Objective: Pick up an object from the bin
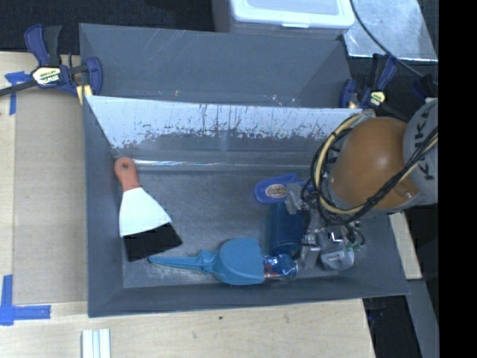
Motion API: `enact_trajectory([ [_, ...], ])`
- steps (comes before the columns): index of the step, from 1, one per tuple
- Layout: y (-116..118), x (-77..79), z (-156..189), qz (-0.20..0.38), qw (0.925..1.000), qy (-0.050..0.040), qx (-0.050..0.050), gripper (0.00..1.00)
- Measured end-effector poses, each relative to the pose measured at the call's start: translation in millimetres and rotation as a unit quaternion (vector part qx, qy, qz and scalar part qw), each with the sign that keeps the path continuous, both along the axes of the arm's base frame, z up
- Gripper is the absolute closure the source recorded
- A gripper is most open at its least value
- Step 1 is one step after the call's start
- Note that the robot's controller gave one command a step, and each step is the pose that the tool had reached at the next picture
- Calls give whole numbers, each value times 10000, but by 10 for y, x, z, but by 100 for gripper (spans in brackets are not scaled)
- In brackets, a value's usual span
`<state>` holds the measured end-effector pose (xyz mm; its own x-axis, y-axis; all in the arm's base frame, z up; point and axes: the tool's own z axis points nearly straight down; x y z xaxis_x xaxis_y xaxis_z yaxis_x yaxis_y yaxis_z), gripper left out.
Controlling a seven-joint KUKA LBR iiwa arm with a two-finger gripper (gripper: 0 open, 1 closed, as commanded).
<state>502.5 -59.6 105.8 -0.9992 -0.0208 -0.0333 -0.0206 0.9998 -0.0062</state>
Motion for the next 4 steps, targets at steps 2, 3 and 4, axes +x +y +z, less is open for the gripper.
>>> enact_trajectory([
  [2, -421, -41, -193, 1730, 9846, -244, 25, 100],
  [3, -420, -41, -194, 1736, 9845, -243, 25, 100],
  [4, -435, 198, -213, 822, 9962, -272, 73, 100],
])
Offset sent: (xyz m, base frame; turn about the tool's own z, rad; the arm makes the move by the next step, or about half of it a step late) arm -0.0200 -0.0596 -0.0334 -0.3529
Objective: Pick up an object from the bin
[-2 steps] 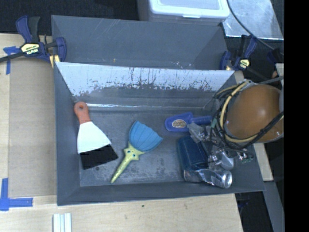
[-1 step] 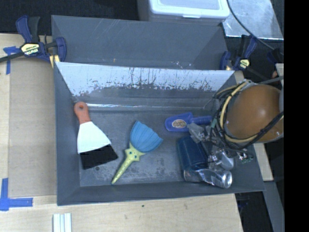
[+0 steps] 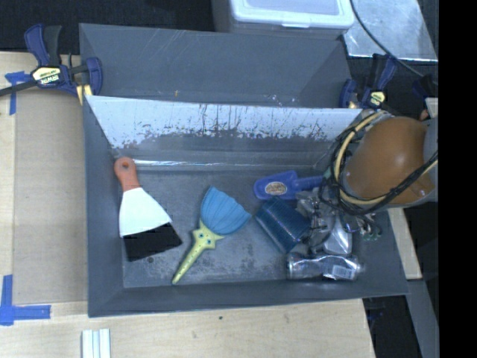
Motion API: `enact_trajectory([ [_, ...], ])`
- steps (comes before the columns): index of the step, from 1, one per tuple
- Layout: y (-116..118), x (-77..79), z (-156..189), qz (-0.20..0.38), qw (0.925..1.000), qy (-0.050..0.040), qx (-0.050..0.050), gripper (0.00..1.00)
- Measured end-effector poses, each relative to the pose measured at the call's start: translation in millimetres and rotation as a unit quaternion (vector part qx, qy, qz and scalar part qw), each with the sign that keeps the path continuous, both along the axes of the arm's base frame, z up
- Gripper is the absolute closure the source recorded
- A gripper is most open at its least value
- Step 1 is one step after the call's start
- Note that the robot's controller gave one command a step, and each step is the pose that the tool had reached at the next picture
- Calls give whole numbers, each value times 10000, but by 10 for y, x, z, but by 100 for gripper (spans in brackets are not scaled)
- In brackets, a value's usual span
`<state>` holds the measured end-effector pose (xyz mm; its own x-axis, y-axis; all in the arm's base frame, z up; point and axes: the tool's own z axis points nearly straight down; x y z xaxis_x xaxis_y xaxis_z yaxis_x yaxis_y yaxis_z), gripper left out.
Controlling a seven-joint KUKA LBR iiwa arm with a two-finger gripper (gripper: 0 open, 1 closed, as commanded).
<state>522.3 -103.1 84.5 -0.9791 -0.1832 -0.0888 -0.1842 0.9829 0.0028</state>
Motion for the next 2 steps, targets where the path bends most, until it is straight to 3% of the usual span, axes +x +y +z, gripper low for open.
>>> enact_trajectory([
  [1, -20, -61, -37, -207, 9997, -105, 34, 100],
  [2, 0, 277, -79, -1095, 9938, 53, 181, 100],
])
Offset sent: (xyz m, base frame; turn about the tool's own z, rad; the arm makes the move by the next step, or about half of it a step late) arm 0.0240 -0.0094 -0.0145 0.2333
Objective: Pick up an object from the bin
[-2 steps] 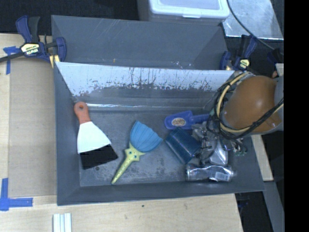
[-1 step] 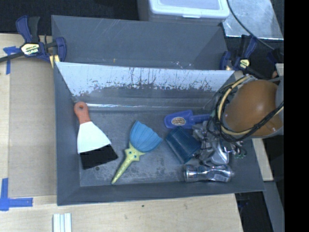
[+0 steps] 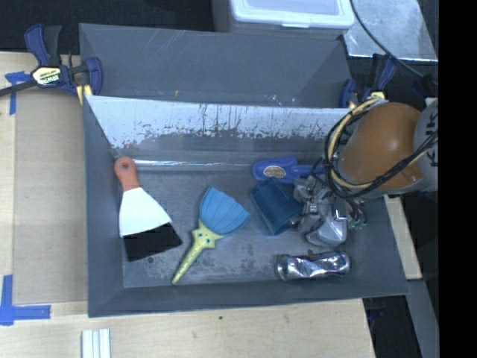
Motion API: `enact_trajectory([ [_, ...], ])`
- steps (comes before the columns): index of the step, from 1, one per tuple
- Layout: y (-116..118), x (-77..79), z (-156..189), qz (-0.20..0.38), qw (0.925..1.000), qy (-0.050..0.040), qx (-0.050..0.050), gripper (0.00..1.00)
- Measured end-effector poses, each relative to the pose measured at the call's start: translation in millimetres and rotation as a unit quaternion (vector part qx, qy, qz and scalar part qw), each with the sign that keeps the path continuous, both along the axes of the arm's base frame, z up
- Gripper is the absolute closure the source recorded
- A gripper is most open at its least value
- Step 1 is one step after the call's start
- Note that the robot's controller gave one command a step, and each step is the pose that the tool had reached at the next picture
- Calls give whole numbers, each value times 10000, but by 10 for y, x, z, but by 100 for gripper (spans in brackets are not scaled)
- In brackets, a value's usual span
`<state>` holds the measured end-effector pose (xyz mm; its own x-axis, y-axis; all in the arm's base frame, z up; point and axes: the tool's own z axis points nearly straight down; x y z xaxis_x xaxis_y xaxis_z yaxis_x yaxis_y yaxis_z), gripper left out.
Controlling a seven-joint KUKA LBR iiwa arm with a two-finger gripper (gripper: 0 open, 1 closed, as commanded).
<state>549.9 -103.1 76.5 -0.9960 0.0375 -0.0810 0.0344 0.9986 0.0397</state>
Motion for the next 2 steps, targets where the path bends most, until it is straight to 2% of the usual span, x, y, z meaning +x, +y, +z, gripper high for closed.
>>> enact_trajectory([
  [1, 10, -163, 895, 373, 9992, -59, -100, 100],
  [2, 109, -36, 2111, 200, 9998, -53, -54, 100],
])
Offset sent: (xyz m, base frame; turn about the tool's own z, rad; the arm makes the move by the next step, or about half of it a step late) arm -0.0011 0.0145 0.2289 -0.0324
